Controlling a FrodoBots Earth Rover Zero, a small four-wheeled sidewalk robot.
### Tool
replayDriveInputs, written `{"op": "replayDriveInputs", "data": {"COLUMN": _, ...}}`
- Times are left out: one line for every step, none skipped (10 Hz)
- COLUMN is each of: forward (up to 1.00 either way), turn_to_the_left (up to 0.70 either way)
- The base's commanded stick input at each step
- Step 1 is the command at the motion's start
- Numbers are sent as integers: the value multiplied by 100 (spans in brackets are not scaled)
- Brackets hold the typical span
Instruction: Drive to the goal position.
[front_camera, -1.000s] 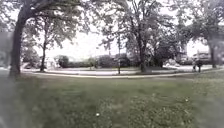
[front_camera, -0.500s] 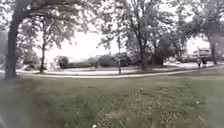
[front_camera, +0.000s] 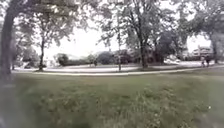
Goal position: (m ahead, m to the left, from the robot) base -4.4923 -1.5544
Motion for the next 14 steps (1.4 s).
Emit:
{"op": "replayDriveInputs", "data": {"forward": 0, "turn_to_the_left": -50}}
{"op": "replayDriveInputs", "data": {"forward": 0, "turn_to_the_left": -50}}
{"op": "replayDriveInputs", "data": {"forward": 0, "turn_to_the_left": -50}}
{"op": "replayDriveInputs", "data": {"forward": 0, "turn_to_the_left": -50}}
{"op": "replayDriveInputs", "data": {"forward": 0, "turn_to_the_left": -50}}
{"op": "replayDriveInputs", "data": {"forward": 0, "turn_to_the_left": -50}}
{"op": "replayDriveInputs", "data": {"forward": 0, "turn_to_the_left": -50}}
{"op": "replayDriveInputs", "data": {"forward": 0, "turn_to_the_left": -50}}
{"op": "replayDriveInputs", "data": {"forward": 0, "turn_to_the_left": -50}}
{"op": "replayDriveInputs", "data": {"forward": 0, "turn_to_the_left": -50}}
{"op": "replayDriveInputs", "data": {"forward": 0, "turn_to_the_left": -50}}
{"op": "replayDriveInputs", "data": {"forward": 0, "turn_to_the_left": -50}}
{"op": "replayDriveInputs", "data": {"forward": 0, "turn_to_the_left": -50}}
{"op": "replayDriveInputs", "data": {"forward": 0, "turn_to_the_left": -50}}
